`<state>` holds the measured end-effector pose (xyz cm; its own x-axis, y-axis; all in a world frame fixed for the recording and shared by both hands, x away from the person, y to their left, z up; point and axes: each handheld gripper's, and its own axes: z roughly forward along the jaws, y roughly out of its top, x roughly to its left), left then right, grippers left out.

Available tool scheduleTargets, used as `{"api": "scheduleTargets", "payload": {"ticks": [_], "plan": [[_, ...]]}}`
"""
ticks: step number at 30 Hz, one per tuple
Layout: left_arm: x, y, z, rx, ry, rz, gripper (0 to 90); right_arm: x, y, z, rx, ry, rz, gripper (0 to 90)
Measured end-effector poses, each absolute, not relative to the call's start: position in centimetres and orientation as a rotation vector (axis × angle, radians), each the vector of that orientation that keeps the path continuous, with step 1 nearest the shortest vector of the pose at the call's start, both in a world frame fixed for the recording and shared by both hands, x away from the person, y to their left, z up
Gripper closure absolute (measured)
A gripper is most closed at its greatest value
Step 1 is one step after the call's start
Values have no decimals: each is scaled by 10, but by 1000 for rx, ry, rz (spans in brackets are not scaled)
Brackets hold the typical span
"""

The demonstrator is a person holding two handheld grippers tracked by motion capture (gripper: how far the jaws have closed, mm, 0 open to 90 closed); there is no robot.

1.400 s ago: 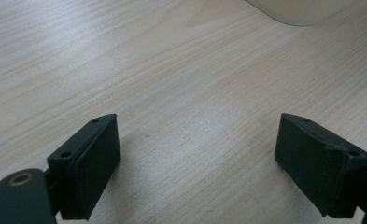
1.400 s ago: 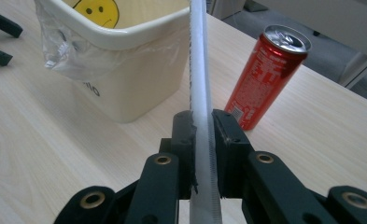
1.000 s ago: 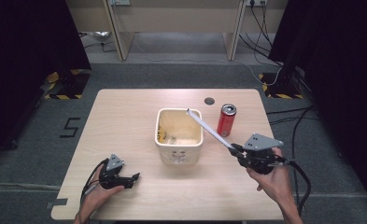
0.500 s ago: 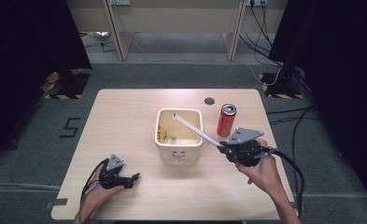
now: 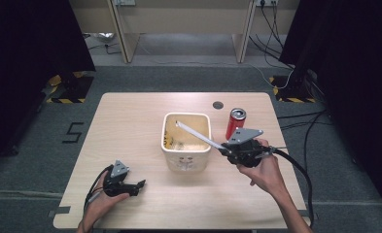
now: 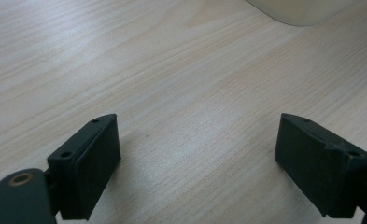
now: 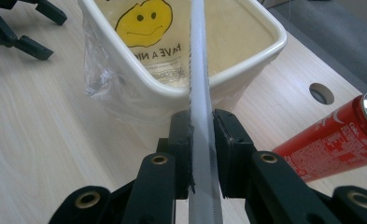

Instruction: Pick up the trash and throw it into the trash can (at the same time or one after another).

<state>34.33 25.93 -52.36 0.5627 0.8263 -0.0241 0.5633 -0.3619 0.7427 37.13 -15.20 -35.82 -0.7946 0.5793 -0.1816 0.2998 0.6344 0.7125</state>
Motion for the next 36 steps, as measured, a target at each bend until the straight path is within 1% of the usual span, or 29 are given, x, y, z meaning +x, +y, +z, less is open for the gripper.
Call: {"api": "scheduleTargets", "payload": {"ticks": [2,3,4,5,7,8,9,10,11,12,13,15,20,24,27,36], "plan": [[343,259,-524,2072,1110,464,134,372,-150,-357,687,2466,983,774],[343,259,-524,2071,1109,464,134,373,-149,-357,697,2461,989,723],[343,259,-524,2071,1109,464,134,373,-149,-357,697,2461,989,723],[343,259,-524,2072,1110,465,134,373,-148,-357,712,2448,999,644],[343,259,-524,2072,1109,465,134,375,-149,-356,730,2428,1019,571],[343,259,-524,2071,1109,465,134,375,-151,-352,755,2406,1058,461],[343,259,-524,2071,1109,465,134,375,-152,-350,760,2391,1069,419],[343,259,-524,2071,1109,465,134,375,-154,-348,768,2380,1077,399],[343,259,-524,2071,1109,465,134,375,-154,-348,768,2380,1077,399],[343,259,-524,2072,1110,465,134,374,-159,-344,787,2347,1101,359],[343,259,-524,2071,1109,465,134,374,-159,-344,787,2347,1101,359],[343,259,-524,2072,1109,465,134,373,-166,-340,801,2318,1110,324],[343,259,-524,2072,1109,465,134,371,-179,-338,797,2304,1070,292],[343,259,-524,2073,1110,465,134,373,-188,-343,822,2309,1046,250],[343,259,-524,2072,1110,465,134,381,-198,-356,873,2270,999,233],[343,259,-524,2072,1110,465,134,388,-207,-369,920,2204,1004,227]]}}
